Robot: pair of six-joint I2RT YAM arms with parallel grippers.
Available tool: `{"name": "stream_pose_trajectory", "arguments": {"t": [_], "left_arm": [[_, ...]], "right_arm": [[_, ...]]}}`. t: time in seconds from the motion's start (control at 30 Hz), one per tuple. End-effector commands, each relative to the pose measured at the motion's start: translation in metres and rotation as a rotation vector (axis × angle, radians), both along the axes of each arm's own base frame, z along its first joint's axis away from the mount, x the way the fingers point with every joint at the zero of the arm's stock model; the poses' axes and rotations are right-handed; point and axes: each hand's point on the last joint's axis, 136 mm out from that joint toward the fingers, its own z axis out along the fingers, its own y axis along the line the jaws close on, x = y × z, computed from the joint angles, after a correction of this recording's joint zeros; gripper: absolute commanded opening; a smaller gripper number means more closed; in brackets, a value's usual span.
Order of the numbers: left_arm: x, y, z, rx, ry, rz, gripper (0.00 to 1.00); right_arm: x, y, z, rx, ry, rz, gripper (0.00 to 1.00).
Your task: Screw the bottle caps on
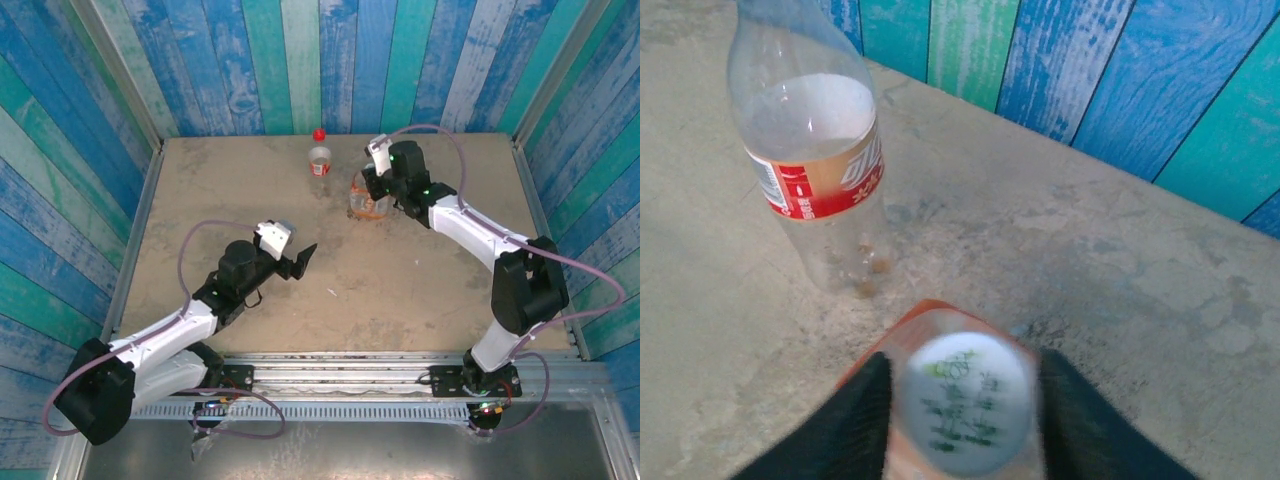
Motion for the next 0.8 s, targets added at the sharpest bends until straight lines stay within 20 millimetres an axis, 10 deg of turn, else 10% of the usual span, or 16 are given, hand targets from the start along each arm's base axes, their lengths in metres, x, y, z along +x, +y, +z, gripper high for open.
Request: {"name": "stream_pose_trajectory", "arguments": {"t": [0.0, 0.27, 0.5, 0.77], "left_arm": [[0.012, 0.014, 0.020, 0.003, -0.038, 0.091, 0.94], [0.045, 0.064, 0.026, 0.031, -0.099, 0.332, 0.94], [0.067, 0.121, 0.010, 0.146, -0.149, 0.588, 0.94], [0.082, 0.172, -0.032, 0.124, -0.117, 0.713, 0.94]], "right_arm": [[-0.001, -0.001, 0.005, 0.006, -0.025, 0.003, 0.55], [-0.016, -0.018, 0.057, 0.039, -0.115, -0.030, 0.89], [-0.037, -0.084, 0.078, 0.068, -0.194, -0.222, 0.99], [-0.075, -0.160, 0.028, 0.016, -0.229, -0.415, 1.00]]}}
